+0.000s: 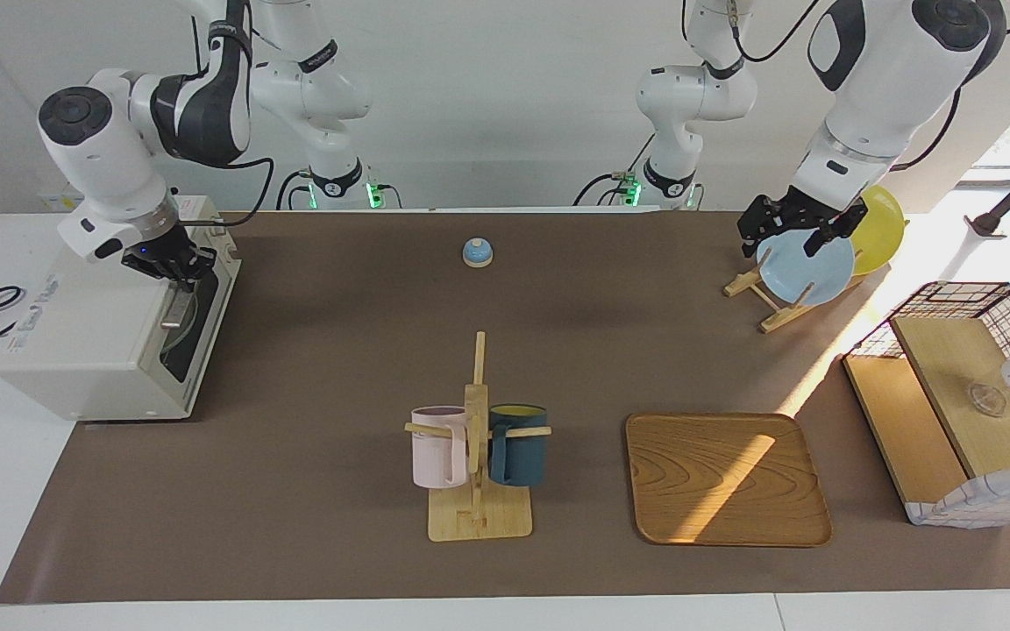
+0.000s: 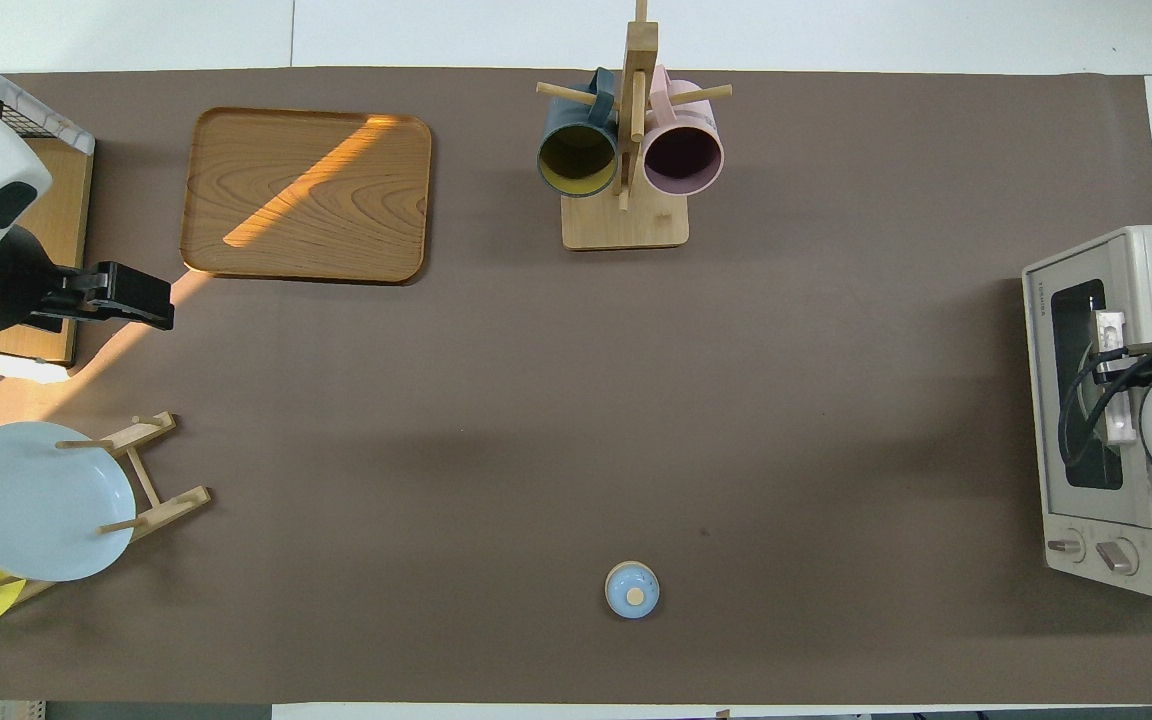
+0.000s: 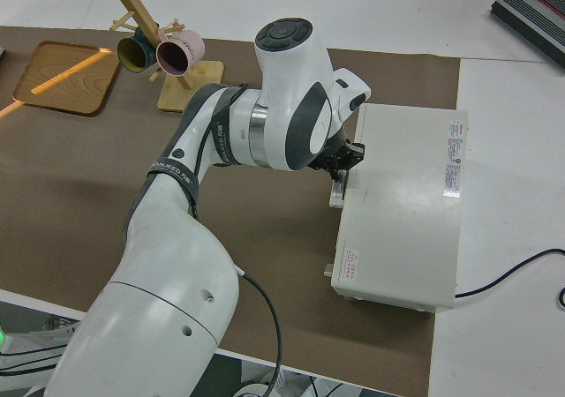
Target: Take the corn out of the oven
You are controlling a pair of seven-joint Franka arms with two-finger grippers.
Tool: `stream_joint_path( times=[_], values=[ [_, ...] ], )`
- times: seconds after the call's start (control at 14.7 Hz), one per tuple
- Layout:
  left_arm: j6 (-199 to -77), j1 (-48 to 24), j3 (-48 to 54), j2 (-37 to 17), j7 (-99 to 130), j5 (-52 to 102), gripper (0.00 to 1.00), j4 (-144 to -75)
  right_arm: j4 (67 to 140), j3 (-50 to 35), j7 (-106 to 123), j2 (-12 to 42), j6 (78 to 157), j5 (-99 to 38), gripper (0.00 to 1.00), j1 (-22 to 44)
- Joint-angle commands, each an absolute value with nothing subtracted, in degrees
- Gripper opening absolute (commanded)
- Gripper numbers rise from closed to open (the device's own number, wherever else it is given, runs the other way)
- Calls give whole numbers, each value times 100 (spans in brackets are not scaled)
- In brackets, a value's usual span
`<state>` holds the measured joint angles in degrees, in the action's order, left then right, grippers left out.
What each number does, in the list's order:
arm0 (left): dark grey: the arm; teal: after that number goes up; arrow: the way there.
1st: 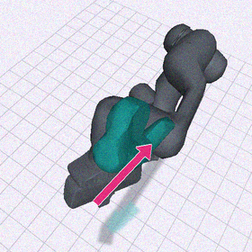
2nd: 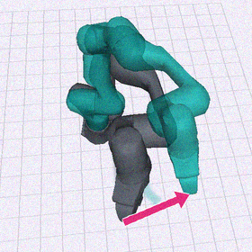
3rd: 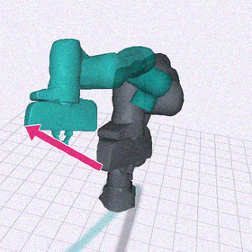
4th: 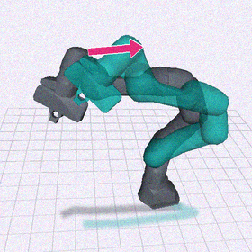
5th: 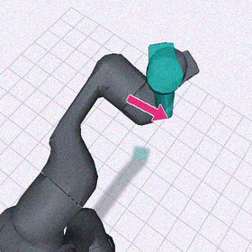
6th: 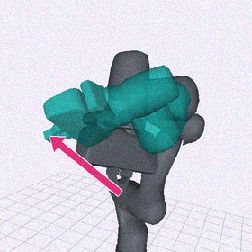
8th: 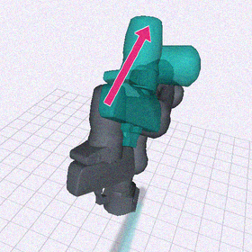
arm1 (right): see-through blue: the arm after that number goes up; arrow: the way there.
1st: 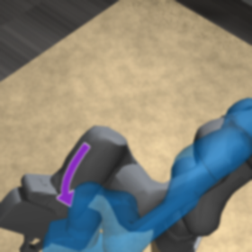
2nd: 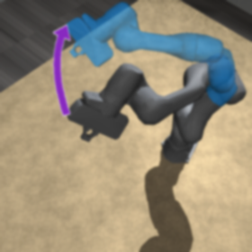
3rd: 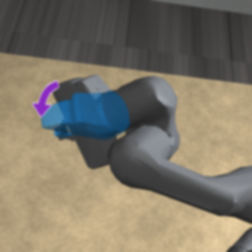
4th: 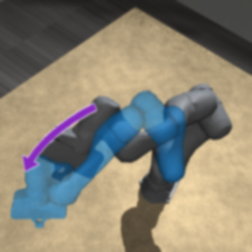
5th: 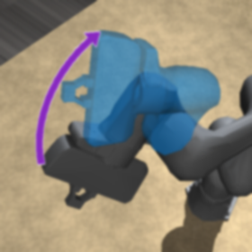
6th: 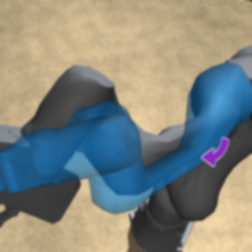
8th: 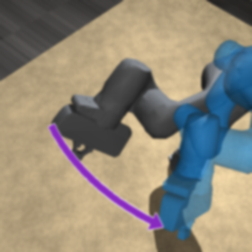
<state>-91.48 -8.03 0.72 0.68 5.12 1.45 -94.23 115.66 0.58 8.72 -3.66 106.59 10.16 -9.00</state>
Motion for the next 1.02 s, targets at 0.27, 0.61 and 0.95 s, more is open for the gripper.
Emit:
stream_joint_path(
  times=[0.27,0.61,0.95],
  values=[
    [-9211,-738,105,150,431,202,100,-9501,11645,-9,853,-281,10784,1301,0,-1002],
    [-9220,-738,105,158,431,202,100,-9501,11733,-18,817,-281,10872,1222,0,-1081],
    [-9220,-738,105,158,431,202,100,-9501,11909,-18,800,-281,11092,1046,0,-1063]
  ],
)
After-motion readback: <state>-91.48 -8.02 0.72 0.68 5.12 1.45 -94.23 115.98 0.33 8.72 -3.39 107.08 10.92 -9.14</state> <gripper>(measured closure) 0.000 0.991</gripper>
